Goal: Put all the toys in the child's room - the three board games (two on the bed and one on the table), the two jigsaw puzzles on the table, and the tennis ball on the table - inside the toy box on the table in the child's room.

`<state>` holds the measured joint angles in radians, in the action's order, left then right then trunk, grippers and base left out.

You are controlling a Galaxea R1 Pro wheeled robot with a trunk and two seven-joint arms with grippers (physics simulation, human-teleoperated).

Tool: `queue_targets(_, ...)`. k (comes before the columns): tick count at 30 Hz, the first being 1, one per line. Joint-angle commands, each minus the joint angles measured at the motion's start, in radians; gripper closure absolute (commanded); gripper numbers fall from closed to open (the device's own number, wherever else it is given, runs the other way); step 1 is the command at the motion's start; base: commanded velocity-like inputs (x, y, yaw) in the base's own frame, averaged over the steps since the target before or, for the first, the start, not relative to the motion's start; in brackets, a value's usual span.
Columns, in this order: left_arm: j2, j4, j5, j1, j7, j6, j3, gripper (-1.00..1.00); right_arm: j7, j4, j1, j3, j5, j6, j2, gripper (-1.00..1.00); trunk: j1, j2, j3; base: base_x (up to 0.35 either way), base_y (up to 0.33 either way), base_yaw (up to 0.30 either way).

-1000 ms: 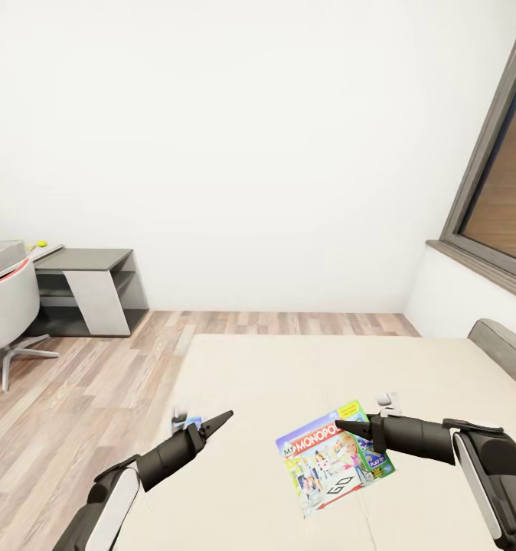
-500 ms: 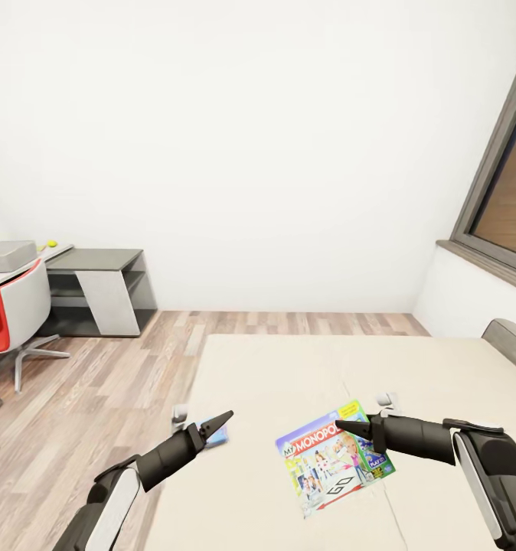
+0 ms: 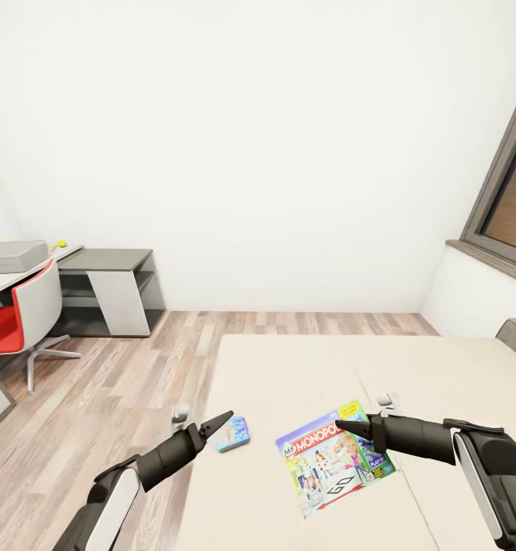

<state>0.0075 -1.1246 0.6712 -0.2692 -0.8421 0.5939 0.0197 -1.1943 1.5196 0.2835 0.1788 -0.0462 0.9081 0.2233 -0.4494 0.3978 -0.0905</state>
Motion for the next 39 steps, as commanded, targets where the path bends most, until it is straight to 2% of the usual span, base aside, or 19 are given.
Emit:
queue_targets(1,0.000,0.000,0.005,-0.001,-0.001,0.007,0.000,-1.00,0.000,0.001,0.001,0.000,-0.007,0.011,0.000,1.00,-0.001,0.002,-0.002,0.000,0.264,0.000)
queue_targets(19,0.000,0.000,0.003,-0.001,0.000,0.007,0.000,-1.00,-0.002,0.001,0.002,0.002,-0.010,0.011,0.005,1.00,-0.001,0.002,-0.002,0.000,0.264,0.000)
queue_targets(27,0.000,0.000,0.003,-0.001,0.000,0.007,0.000,-1.00,-0.003,0.001,0.001,0.025,-0.010,0.011,0.003,1.00,-0.001,0.002,-0.002,0.000,0.264,0.000)
queue_targets(39,0.000,0.000,0.002,-0.001,0.000,0.007,-0.001,-1.00,0.002,0.000,0.002,0.035,-0.010,0.011,0.002,1.00,-0.001,0.002,-0.002,0.000,0.264,0.000)
